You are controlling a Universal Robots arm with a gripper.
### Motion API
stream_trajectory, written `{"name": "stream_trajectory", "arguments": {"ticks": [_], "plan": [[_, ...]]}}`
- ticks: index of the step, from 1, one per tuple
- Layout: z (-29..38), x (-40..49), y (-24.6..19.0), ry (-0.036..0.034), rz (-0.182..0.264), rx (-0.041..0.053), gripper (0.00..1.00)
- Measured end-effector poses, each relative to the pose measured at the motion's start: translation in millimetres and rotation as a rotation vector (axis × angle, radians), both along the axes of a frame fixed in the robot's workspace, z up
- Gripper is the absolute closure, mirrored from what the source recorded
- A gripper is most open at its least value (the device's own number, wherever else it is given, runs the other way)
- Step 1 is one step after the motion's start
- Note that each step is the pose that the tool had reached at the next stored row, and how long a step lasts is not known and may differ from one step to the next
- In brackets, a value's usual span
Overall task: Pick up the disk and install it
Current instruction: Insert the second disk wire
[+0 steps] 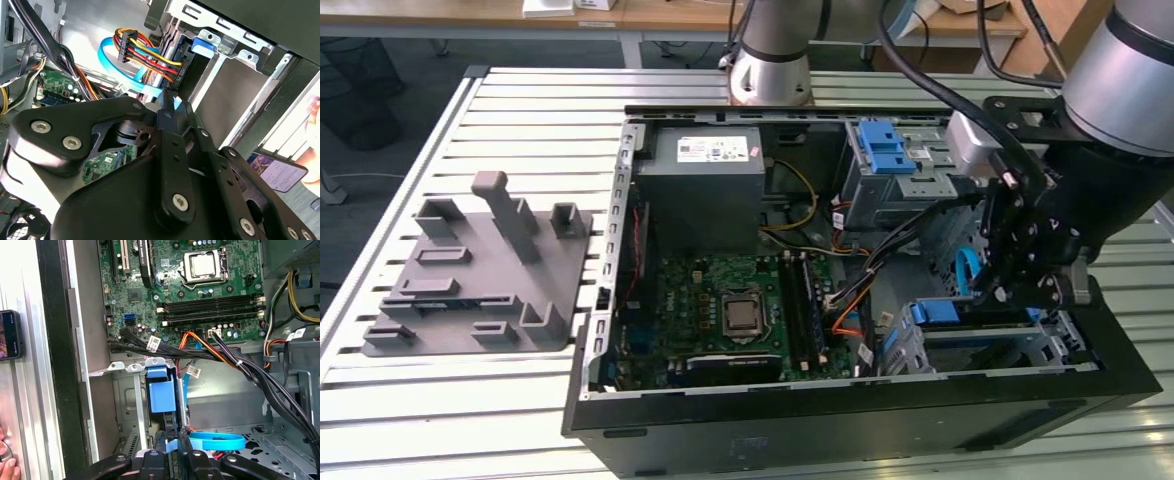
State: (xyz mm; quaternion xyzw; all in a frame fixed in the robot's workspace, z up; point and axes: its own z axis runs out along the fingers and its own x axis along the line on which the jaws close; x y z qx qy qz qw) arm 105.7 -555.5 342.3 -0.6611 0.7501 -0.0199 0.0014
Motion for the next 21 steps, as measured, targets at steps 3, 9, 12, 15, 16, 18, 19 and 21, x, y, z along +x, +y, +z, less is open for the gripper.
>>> {"name": "stream_trajectory", "arguments": {"ticks": [3, 9, 12, 15, 16, 18, 19, 21], "plan": [[0.6, 0.0, 0.0, 0.0000, 0.000, 0.0002, 0.84], [0.3, 0.0, 0.1, 0.0001, 0.000, -0.0002, 0.89], [-2.5, 0.1, 0.0, 0.0016, 0.000, 0.0000, 0.89], [-6.2, 0.4, 0.1, 0.0044, 0.000, 0.0000, 0.89], [-7.2, 0.6, 0.1, 0.0055, 0.000, -0.0004, 0.89], [-8.9, 0.9, 0.1, 0.0083, 0.000, -0.0010, 0.89], [-9.4, 1.2, 0.1, 0.0095, 0.000, -0.0011, 0.89], [-10.0, 1.5, 0.4, 0.0111, 0.000, -0.0006, 0.89]]}}
